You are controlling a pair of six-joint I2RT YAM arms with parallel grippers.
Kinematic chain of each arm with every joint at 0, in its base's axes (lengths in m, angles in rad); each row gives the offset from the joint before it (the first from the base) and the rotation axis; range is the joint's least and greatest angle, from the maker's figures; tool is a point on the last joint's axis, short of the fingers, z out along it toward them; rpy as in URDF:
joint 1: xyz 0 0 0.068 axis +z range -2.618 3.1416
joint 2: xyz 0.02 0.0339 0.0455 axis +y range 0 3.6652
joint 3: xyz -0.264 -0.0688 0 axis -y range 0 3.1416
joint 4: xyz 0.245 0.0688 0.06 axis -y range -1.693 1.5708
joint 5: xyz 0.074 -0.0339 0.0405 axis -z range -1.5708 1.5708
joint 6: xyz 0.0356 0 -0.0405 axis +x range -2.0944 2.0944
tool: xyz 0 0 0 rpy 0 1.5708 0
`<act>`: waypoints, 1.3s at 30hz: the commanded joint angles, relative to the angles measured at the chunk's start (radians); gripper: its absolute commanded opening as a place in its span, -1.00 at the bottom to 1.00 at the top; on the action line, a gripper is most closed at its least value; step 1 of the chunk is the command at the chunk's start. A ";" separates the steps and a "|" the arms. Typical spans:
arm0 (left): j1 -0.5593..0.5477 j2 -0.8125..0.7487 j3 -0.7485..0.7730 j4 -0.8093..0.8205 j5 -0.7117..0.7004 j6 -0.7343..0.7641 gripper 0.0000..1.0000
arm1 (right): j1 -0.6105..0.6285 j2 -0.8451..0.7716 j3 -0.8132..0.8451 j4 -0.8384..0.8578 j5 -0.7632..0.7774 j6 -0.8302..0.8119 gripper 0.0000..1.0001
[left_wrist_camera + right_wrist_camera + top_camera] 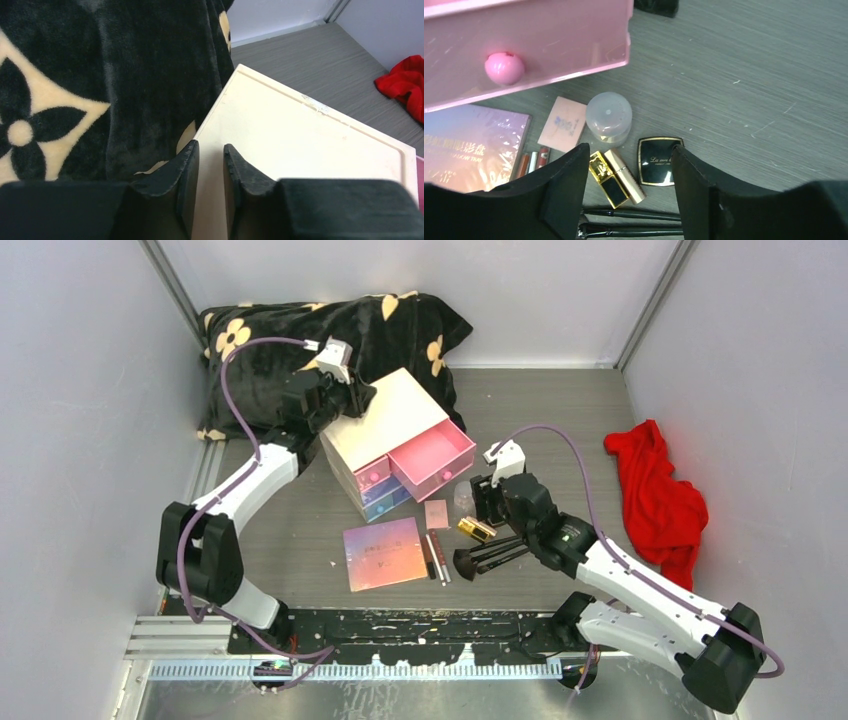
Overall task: Organize the makeup
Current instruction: Open the drawer in the storage box, then pick up the makeup from the center of the board.
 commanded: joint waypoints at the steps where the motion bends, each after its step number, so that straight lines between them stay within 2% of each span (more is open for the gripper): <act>1: 0.021 0.050 -0.045 -0.394 -0.093 0.051 -0.39 | -0.002 0.000 0.064 -0.009 0.088 -0.009 0.38; 3: 0.019 0.030 -0.030 -0.403 -0.107 0.057 -0.26 | -0.003 0.006 0.066 -0.011 0.104 0.009 0.63; 6: 0.020 0.009 0.009 -0.430 -0.129 0.069 -0.19 | -0.002 0.012 0.062 -0.010 0.111 0.021 0.84; 7: 0.021 0.002 0.021 -0.437 -0.139 0.073 -0.05 | -0.003 0.013 0.060 -0.010 0.115 0.024 0.95; 8: 0.021 -0.007 0.034 -0.445 -0.148 0.077 0.23 | -0.003 0.013 0.060 -0.010 0.121 0.026 0.99; 10: 0.020 -0.021 0.061 -0.460 -0.159 0.083 0.45 | -0.003 0.010 0.058 -0.009 0.131 0.031 1.00; 12: 0.021 -0.038 0.081 -0.469 -0.165 0.083 0.94 | -0.004 -0.001 0.051 -0.005 0.151 0.042 1.00; 13: 0.020 -0.048 0.088 -0.470 -0.167 0.081 1.00 | -0.005 -0.010 0.044 -0.002 0.158 0.049 1.00; 27: 0.018 -0.187 0.040 -0.467 -0.149 0.074 1.00 | -0.004 -0.042 -0.006 0.021 0.170 0.082 1.00; 39: 0.019 -0.270 0.091 -0.505 -0.138 0.079 1.00 | -0.004 -0.013 -0.065 0.078 0.153 0.145 1.00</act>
